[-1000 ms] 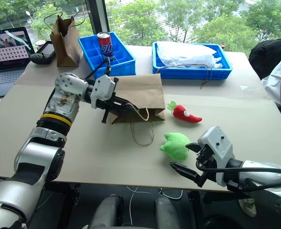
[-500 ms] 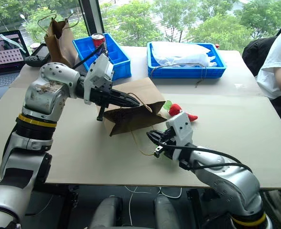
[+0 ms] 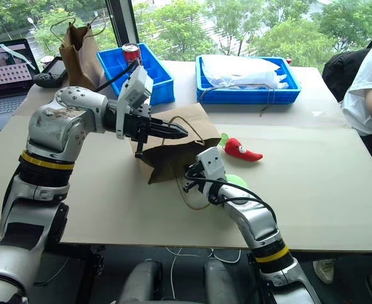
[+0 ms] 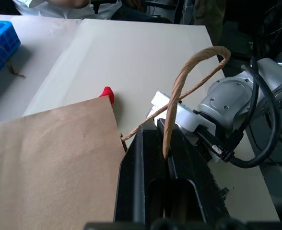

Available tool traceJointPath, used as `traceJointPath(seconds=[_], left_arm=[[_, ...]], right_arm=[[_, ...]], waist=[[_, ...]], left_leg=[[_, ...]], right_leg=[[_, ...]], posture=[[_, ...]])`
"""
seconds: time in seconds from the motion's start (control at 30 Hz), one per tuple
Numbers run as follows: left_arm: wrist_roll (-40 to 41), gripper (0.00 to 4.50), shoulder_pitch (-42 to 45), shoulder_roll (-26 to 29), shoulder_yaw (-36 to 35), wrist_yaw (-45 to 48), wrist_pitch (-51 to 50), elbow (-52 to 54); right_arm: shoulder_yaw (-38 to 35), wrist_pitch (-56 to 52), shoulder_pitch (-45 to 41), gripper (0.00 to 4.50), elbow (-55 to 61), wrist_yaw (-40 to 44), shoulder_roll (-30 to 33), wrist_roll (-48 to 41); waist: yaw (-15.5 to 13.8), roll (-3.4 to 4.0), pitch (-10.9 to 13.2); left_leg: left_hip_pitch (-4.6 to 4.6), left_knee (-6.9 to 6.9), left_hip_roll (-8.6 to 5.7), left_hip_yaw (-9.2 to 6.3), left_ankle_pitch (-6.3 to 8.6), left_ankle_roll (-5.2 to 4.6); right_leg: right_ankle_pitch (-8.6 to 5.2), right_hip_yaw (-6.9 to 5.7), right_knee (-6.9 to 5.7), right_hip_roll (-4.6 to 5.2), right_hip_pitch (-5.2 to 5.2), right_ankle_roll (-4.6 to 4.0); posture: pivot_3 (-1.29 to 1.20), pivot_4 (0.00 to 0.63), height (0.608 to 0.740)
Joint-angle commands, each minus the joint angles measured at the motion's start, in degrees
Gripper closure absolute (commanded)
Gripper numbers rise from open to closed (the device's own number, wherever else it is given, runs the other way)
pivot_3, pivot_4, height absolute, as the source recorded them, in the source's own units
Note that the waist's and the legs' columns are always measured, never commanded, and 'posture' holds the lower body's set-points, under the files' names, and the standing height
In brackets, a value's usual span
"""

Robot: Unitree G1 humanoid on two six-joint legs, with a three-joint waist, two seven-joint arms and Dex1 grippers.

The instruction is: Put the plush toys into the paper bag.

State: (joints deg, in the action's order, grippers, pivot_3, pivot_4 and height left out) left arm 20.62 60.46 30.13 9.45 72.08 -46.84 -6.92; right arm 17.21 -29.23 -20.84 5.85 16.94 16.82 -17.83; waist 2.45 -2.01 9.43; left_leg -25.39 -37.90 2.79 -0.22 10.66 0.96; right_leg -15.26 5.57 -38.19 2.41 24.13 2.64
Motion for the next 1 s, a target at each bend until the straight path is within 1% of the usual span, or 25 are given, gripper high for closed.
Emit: traceJointPath(seconds=[0.03,0.13,0.2,0.43,0.57,0.67,0.77,0.87,1.0], left_arm=[[2.0,4.5,4.5,-0.5,-5.6,-6.9,-6.4,-2.8],[3.6,4.5,6.5,-1.3,-10.1,-11.8,-10.3,-5.6],[5.1,4.5,6.9,-1.5,-11.8,-13.3,-12.5,-5.5],[7.9,4.5,3.9,-1.6,-12.0,-16.2,-14.9,-1.5],[9.9,4.5,2.3,-2.4,-12.1,-17.7,-16.1,0.4],[9.5,4.5,2.0,-0.5,-10.4,-16.6,-14.6,0.4],[8.8,4.5,2.6,0.0,-9.6,-16.1,-13.0,-1.7],[9.1,4.5,3.0,-1.0,-9.5,-16.8,-12.4,-2.6],[10.0,4.5,2.5,-2.2,-9.4,-17.3,-12.8,-1.5]], right_arm=[[0.7,2.4,-0.5,4.44,-3.9,1.6,-1.0,3.7],[1.5,3.4,-0.5,4.44,-6.9,3.2,-1.0,6.2],[1.4,3.6,-0.5,4.44,-7.6,4.1,-1.1,7.3],[0.2,4.3,-0.2,4.44,-6.3,6.1,-1.6,8.7],[-3.8,3.3,-0.2,4.44,3.7,10.0,0.0,4.3],[-5.7,-1.7,-0.7,4.44,11.1,13.3,4.4,2.1],[-9.4,-11.0,-1.3,3.67,19.9,17.4,10.9,-3.6],[-14.6,-18.5,-2.0,2.65,26.1,19.6,17.3,-8.7],[-22.0,-25.7,-1.1,1.27,30.1,20.9,25.1,-12.9]], waist=[[0.0,0.0,0.0],[0.0,0.0,0.0],[0.0,0.0,0.0],[0.1,0.0,0.0],[-0.1,0.0,0.0],[0.0,0.01,0.0],[0.0,0.03,0.0],[-0.1,0.03,0.0],[-0.2,0.03,0.0]], left_leg=[[0.01,0.0,-0.01,0.0,0.0,0.0],[0.05,0.0,-0.01,0.0,0.0,0.0],[0.07,0.0,-0.01,0.0,0.0,0.0],[0.13,0.0,-0.01,0.0,-0.02,0.05],[0.12,0.0,-0.01,0.0,-0.04,0.07],[0.06,0.0,-0.04,0.0,-0.04,0.08],[0.08,0.0,-0.04,-0.01,-0.04,0.08],[0.08,0.0,-0.05,-0.01,-0.04,0.08],[0.07,0.0,-0.06,-0.02,-0.04,0.08]], right_leg=[[0.0,0.01,0.0,0.0,0.0,0.0],[0.0,0.0,0.0,0.01,-0.05,0.01],[0.0,0.0,-0.02,0.01,-0.06,0.0],[0.01,0.01,-0.11,0.01,-0.09,-0.01],[0.01,0.02,-0.15,0.01,-0.05,-0.01],[0.01,0.03,-0.17,0.05,0.01,-0.01],[0.01,0.02,-0.21,0.04,0.01,-0.01],[0.0,0.01,-0.21,0.05,-0.01,-0.01],[0.0,0.01,-0.15,0.05,-0.02,0.0]], posture=[[0.0,0.15,0.715],[0.0,0.15,0.715],[0.0,0.15,0.715],[0.0,0.15,0.715],[0.0,0.15,0.715],[0.0,0.15,0.715],[0.0,0.15,0.715],[0.0,0.15,0.715],[0.0,0.15,0.715]])
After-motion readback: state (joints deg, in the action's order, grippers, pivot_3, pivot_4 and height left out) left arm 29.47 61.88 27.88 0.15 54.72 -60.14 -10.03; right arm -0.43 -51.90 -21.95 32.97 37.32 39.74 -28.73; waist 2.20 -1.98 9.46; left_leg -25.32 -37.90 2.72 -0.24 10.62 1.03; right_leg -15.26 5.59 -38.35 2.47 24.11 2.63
